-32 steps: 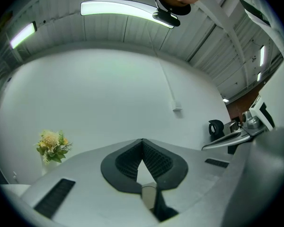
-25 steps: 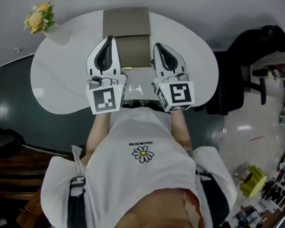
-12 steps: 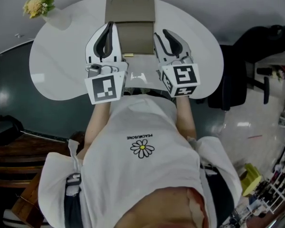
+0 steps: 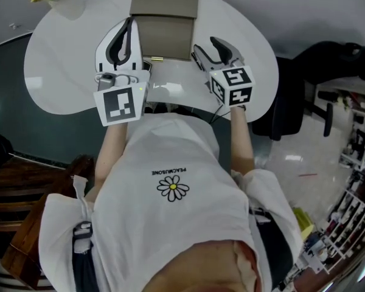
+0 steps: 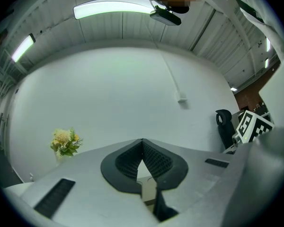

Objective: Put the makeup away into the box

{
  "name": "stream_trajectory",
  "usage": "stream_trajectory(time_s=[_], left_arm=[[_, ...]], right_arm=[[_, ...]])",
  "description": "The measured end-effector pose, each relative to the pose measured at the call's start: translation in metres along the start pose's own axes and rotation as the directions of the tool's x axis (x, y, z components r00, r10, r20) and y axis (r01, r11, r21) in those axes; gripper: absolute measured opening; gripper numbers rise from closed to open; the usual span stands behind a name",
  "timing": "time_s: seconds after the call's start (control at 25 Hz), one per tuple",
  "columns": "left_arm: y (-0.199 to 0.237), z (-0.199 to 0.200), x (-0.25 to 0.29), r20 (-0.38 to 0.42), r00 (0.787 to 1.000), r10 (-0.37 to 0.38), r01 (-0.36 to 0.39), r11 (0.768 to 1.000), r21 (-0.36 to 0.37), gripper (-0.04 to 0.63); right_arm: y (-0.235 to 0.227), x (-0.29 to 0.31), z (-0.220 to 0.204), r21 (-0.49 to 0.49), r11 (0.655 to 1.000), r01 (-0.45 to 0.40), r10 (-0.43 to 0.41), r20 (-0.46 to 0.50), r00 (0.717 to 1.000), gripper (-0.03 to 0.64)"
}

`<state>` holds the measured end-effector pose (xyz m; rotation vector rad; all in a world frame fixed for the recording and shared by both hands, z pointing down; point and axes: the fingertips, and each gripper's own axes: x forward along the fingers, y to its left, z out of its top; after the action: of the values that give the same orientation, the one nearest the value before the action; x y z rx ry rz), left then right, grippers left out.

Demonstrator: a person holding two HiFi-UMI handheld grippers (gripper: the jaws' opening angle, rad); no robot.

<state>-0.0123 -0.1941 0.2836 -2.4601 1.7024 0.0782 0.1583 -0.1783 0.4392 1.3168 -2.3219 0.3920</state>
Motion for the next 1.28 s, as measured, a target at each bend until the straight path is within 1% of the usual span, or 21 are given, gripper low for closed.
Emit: stream_trajectory(time_s=[0.08,0.2,0.4,0.56,0.64,0.72,0.84,1.0,1.16,1.28], left_arm=[[0.002,-0.003,-0.001,-0.002,1.000,0.007,-0.007,1.000,-0.002,0.020],[0.004,-0.004,-0.004,-0.005,1.000,0.011,-0.011,1.000,0.004,0.020],[0.010,-0.006,-0.006,-0.014,1.000,0.026,-0.026,1.000,0.009,0.020],[0.013,-0.009,-0.009,-0.021,0.999,0.041,-0.041,0.999,0.011,0.020],[0.015,-0.011,-0.010,-0.027,0.999,0.044,-0.044,0.999,0.011,0.020],[0.016,-0.011,-0.010,-0.029,0.999,0.047,-0.046,0.999,0.011,0.020],[0.018,-0.012,-0.009,-0.027,0.999,0.048,-0.047,0.999,0.010,0.020],[0.019,-0.012,-0.007,-0.027,0.999,0.045,-0.045,0.999,0.007,0.020],[0.019,-0.014,-0.005,-0.027,0.999,0.040,-0.040,0.999,0.007,0.020],[0.021,-0.013,-0.003,-0.023,0.999,0.040,-0.040,0.999,0.004,0.020]], right_arm=[[-0.005,0.010,-0.023,0.017,1.000,-0.012,0.014,-0.078,0.997,0.212],[-0.009,0.025,-0.061,0.051,0.998,-0.026,0.035,-0.194,0.980,0.212],[-0.017,0.046,-0.116,0.035,0.999,-0.015,0.027,-0.364,0.931,0.212],[-0.019,0.051,-0.149,0.056,0.998,-0.005,0.029,-0.445,0.895,0.202],[-0.019,0.051,-0.158,0.071,0.997,0.003,0.030,-0.463,0.886,0.182],[-0.019,0.051,-0.163,0.085,0.996,0.011,0.030,-0.468,0.883,0.165],[-0.018,0.051,-0.165,0.088,0.996,0.019,0.025,-0.470,0.882,0.115],[-0.020,0.050,-0.163,0.080,0.996,0.026,0.015,-0.469,0.883,0.112],[-0.028,0.049,-0.153,0.058,0.997,0.056,-0.024,-0.443,0.896,0.110],[-0.034,0.046,-0.127,0.030,0.996,0.086,-0.068,-0.390,0.918,0.110]])
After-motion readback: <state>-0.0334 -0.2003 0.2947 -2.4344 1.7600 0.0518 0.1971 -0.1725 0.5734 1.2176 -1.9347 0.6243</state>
